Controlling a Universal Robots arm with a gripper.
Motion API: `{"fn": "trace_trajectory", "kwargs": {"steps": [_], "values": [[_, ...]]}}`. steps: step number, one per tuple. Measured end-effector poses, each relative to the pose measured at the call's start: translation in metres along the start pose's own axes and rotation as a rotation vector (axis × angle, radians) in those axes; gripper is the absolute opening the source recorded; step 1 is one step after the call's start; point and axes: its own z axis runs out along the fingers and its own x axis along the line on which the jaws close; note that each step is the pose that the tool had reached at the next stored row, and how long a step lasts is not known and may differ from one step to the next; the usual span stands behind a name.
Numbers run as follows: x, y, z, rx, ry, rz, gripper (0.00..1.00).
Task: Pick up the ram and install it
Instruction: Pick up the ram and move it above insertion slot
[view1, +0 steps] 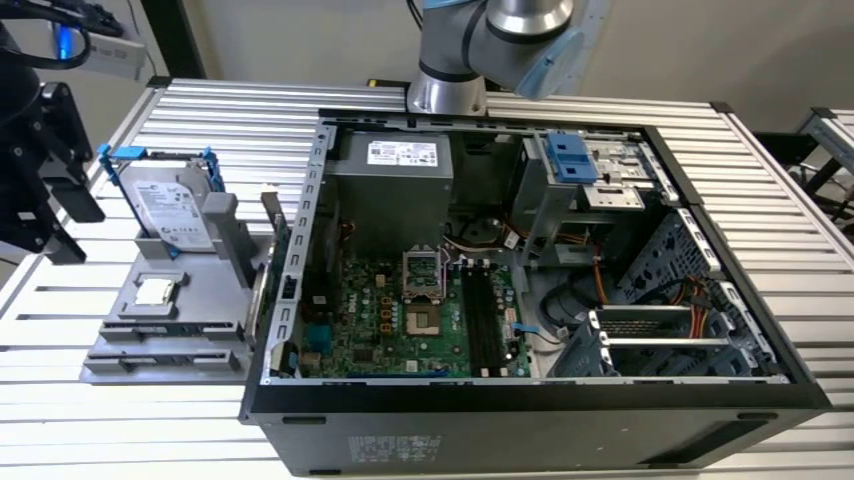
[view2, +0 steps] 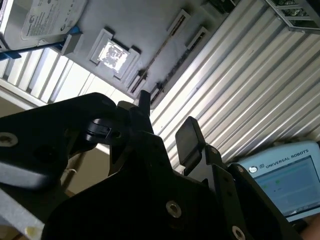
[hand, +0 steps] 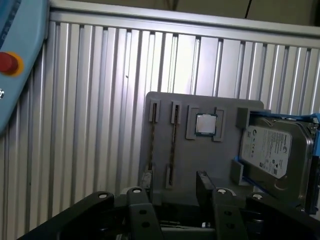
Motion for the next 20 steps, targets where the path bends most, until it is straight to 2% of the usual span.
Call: {"fn": "trace_trajectory", "kwargs": {"steps": [9,20], "values": [[-0.0010,0.0011,0.0081,0.0006,-0.0001,0.016,1.00],[-0.0019,0.0054,0.0203,0.0032,0.0000,0.015,1.00]]}}
